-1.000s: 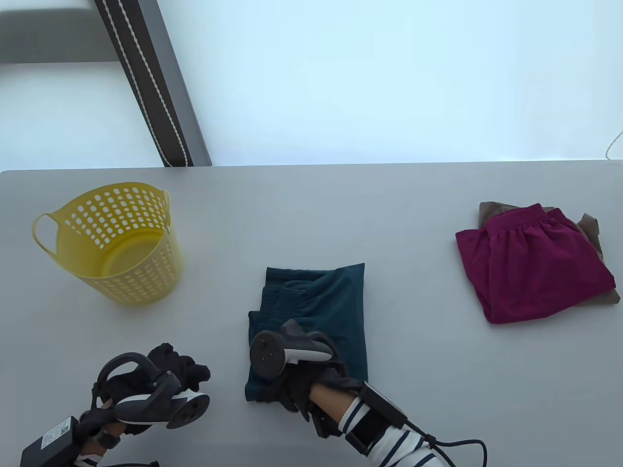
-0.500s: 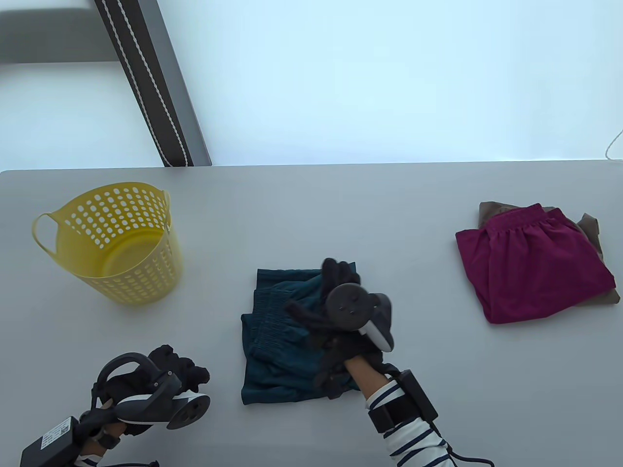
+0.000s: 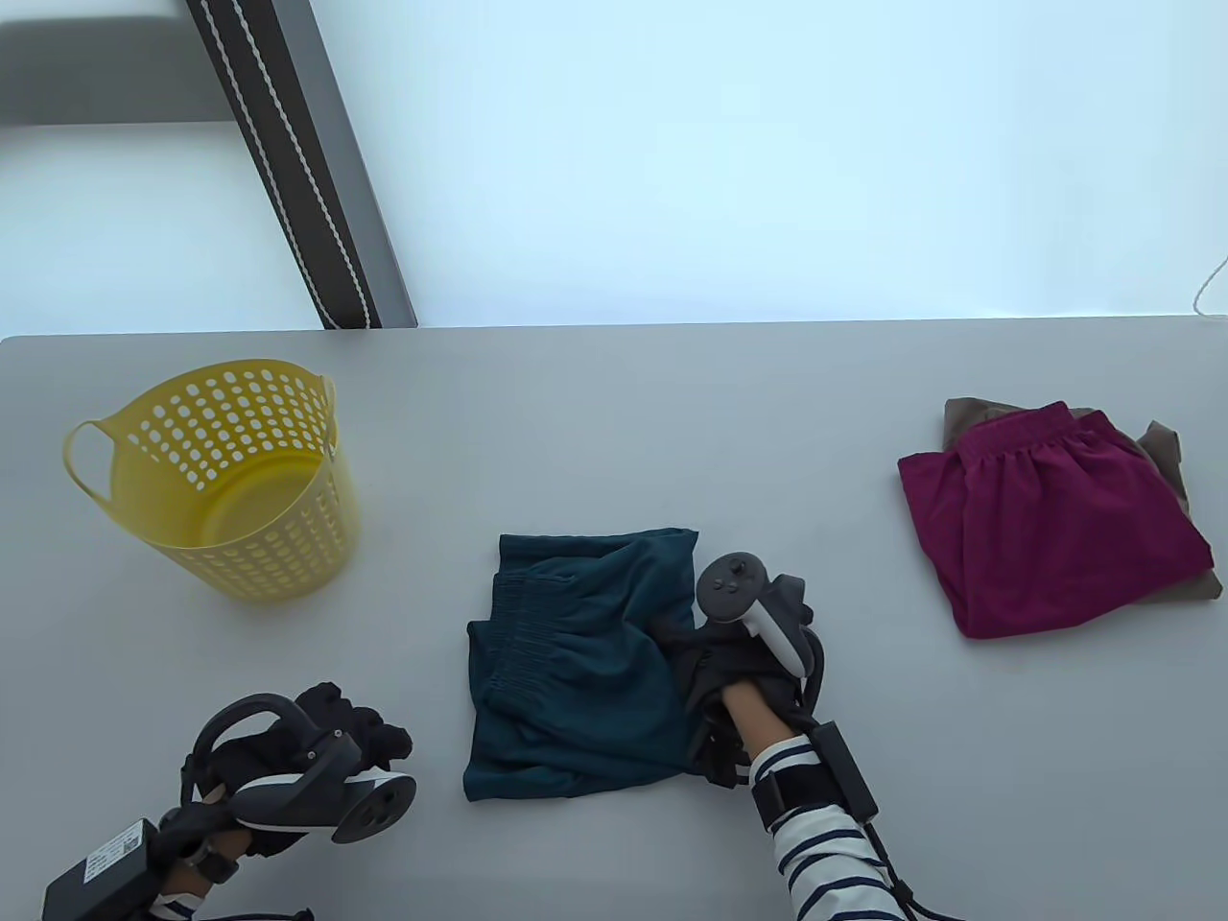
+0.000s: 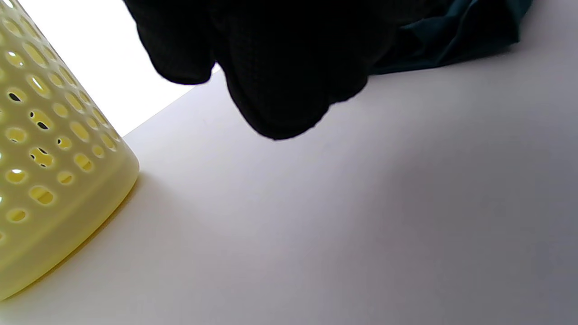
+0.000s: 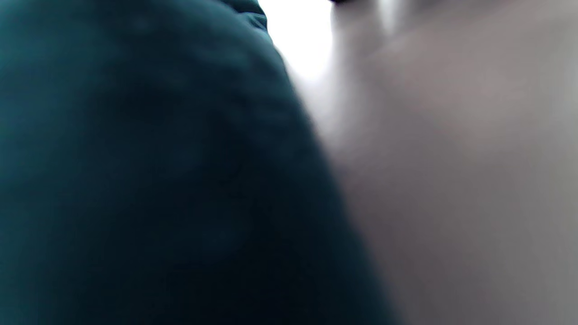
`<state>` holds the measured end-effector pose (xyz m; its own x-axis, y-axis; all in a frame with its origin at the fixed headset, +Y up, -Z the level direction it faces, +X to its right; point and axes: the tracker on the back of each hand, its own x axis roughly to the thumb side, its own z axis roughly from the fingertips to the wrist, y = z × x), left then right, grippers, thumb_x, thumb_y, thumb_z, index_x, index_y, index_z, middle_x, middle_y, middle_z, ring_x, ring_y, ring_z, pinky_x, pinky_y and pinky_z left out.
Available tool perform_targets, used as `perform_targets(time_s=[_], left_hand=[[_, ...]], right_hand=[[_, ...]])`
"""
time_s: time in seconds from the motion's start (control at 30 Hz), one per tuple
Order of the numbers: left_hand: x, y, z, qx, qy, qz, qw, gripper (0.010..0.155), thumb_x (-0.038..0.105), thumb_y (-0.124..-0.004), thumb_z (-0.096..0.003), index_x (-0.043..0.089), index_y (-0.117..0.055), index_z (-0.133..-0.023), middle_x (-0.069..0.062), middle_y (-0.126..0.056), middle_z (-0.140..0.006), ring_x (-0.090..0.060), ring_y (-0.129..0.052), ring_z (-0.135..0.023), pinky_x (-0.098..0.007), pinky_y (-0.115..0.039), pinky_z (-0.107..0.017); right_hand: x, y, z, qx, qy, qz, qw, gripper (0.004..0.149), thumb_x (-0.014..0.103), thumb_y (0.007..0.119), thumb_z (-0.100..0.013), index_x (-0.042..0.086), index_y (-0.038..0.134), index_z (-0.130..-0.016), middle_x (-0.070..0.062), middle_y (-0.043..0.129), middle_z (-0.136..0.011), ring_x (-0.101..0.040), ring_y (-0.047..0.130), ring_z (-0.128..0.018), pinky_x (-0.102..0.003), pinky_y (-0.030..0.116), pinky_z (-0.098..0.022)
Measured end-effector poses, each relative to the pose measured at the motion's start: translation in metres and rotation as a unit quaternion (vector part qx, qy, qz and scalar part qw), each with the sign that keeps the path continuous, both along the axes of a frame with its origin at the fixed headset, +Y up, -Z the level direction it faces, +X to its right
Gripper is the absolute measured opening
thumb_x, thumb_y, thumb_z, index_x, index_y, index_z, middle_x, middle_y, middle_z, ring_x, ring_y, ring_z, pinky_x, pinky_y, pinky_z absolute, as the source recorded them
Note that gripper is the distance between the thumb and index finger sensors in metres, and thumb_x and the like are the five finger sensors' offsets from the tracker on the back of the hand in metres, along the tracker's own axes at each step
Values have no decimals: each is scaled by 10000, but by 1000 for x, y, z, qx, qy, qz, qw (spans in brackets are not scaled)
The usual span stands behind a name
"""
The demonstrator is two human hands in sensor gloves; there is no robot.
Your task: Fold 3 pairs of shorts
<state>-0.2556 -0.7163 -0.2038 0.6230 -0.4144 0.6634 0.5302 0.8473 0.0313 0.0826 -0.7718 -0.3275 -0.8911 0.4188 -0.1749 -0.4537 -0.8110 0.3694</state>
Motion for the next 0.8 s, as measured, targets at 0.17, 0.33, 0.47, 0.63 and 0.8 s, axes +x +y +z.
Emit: perform_targets(time_s=[0.17, 0.33, 0.47, 0.63, 0.8], left_hand=[[-1, -2, -2, -4, 5, -3, 1000, 434, 441, -595, -468, 344, -678, -882, 134, -936, -757, -48, -1046, -557, -431, -816, -655], [0, -2, -2, -11, 5, -7, 1000, 434, 441, -594, -468, 345, -676, -883, 133, -935, -760, -48, -1046, -559, -431, -816, -656], [0, -3, -3, -14, 5, -8, 1000, 435, 442, -594, -468, 344, -676, -884, 134, -935, -760, -48, -1045, -560, -430, -816, -656], [-1, -3, -3, -19, 5, -10, 1000, 436, 441, -594, -468, 343, -675, -885, 132, -935, -761, -48, -1046, -560, -433, -815, -656], [-2, -4, -4, -21, 7, -9, 1000, 436, 441, -594, -468, 343, -677, -884, 132, -935, -761, -49, -1046, -560, -432, -815, -656]], right_hand=[[-14, 0, 1, 57, 2, 66, 996, 642, 394, 701, -476, -52, 467, -873, -488, 163, -907, -753, 147, -720, -743, 262, -470], [-19, 4, 4, 74, -6, 52, 996, 443, 269, 730, -464, -4, 611, -792, -463, 276, -930, -752, 225, -741, -741, 311, -485], [-15, 6, 3, 75, -19, 23, 997, 395, 244, 754, -446, 3, 676, -749, -459, 308, -929, -755, 250, -743, -743, 327, -488], [-4, 18, 0, 50, -50, -94, 993, 393, 221, 743, -447, -35, 677, -737, -485, 327, -909, -775, 292, -728, -746, 376, -490], [0, 46, 3, 47, -34, -162, 985, 393, 195, 704, -462, -77, 627, -735, -537, 441, -840, -702, 702, -672, -599, 791, -422]])
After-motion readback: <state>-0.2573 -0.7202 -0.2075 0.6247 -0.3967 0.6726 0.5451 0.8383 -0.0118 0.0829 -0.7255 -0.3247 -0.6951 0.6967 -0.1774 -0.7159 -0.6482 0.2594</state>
